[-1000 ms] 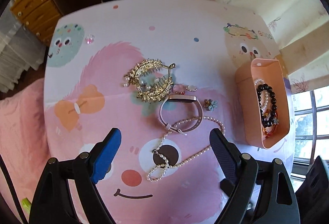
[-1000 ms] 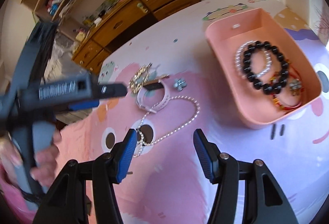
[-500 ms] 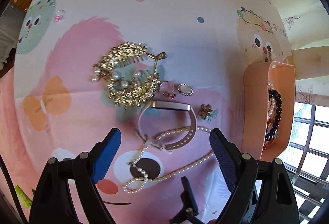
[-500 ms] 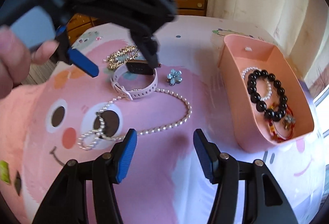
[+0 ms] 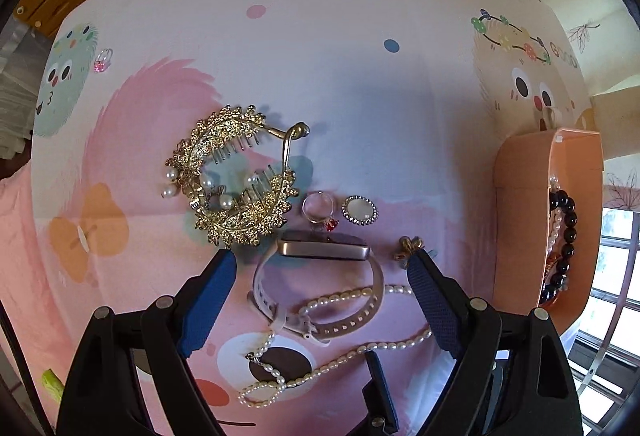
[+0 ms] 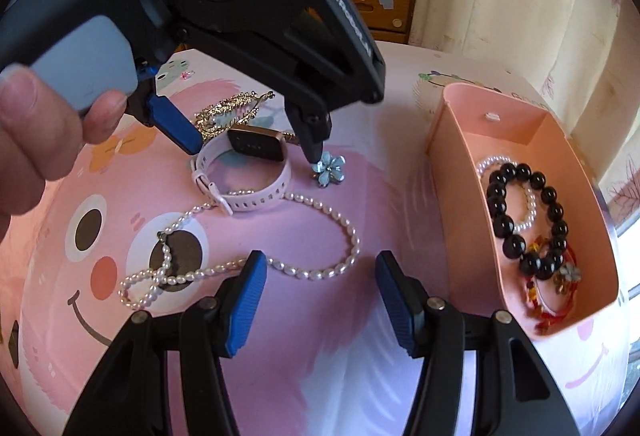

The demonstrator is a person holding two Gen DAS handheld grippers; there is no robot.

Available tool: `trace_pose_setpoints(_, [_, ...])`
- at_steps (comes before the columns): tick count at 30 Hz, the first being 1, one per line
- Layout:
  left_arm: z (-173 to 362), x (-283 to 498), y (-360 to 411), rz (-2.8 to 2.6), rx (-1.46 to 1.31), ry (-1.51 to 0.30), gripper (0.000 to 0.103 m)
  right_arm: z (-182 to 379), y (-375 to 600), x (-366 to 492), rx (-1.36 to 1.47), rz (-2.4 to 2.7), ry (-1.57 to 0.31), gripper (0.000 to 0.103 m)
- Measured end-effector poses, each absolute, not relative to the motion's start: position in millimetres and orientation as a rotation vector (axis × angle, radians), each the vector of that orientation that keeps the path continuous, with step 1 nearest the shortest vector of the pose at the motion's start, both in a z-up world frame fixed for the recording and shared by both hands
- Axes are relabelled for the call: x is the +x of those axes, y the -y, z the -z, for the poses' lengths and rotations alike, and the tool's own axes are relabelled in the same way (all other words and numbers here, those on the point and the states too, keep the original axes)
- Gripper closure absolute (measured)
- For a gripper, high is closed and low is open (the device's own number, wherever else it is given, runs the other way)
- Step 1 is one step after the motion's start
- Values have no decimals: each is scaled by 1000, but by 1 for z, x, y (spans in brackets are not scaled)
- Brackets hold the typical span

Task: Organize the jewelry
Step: 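Grasp the white watch by its band with the left tool and lift it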

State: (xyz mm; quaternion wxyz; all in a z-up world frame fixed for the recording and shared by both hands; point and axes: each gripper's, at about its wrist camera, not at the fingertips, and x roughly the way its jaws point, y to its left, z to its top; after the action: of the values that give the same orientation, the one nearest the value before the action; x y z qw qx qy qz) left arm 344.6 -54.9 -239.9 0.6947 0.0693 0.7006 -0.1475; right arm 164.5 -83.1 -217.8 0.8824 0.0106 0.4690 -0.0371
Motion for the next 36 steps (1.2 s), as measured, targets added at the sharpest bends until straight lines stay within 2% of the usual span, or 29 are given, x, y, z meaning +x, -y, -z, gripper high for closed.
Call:
trace_pose_setpoints(2, [241,345,58,312,165,-1565,35,218,82,170,20,49,-976,47])
trace_pose_setpoints(8, [243,349,56,323,128,-1567,47,219,77,176,-37,-12,-992,46])
trace_pose_setpoints(12, [240,348,43,328,98,-1564,50,218,75,185,-32,-47,-997,45])
trace_pose_setpoints(16, [232,351,29,339,43,-1559,50,217,79,186,26,-143,-993,32])
trace_pose_setpoints(21, [214,351,13,341,24,-1520,50,218,60,187,-32,-244,-995,28])
trace_pose_setpoints(26, [204,348,-10,353,-16,-1507,50,222,28,175,-167,-335,-991,20])
trace_pose_setpoints(36, [203,335,-61,332,-44,-1513,50,228,-13,168,-245,-390,-983,16])
